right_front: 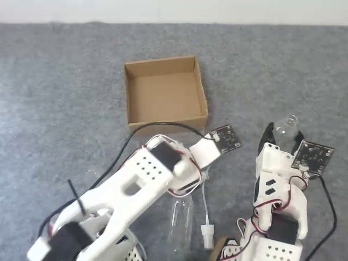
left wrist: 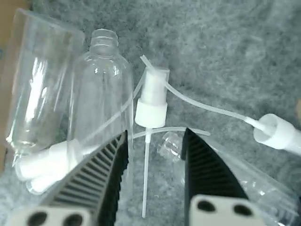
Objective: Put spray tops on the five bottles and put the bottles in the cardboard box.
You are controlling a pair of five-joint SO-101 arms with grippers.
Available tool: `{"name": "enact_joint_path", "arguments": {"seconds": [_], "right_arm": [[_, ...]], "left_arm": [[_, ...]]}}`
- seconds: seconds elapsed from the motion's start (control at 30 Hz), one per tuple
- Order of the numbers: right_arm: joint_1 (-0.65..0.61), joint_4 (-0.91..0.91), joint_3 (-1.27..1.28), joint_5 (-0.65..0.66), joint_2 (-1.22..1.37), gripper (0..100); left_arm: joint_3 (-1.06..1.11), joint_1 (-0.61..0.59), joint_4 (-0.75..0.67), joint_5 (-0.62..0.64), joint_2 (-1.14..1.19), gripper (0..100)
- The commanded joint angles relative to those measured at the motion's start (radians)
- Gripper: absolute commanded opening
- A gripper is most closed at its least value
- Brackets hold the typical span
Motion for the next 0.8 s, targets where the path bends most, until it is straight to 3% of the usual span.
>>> {"name": "enact_joint_path", "arguments": {"seconds": [0.0,0.27,0.77], "right_arm": [[0.013,-0.030,-0.011,-0.012,-0.016,6.5],[0.013,-0.030,-0.011,-0.012,-0.016,6.5],[0.012,-0.030,-0.011,-0.012,-0.016,6.5]], "left_arm": [[-0.088,0.006,-0.046,0.009,0.081,17],[-0.097,0.008,-0.129,0.009,0.242,17],[-0.186,0.006,-0.123,0.063,0.404,17]]}}
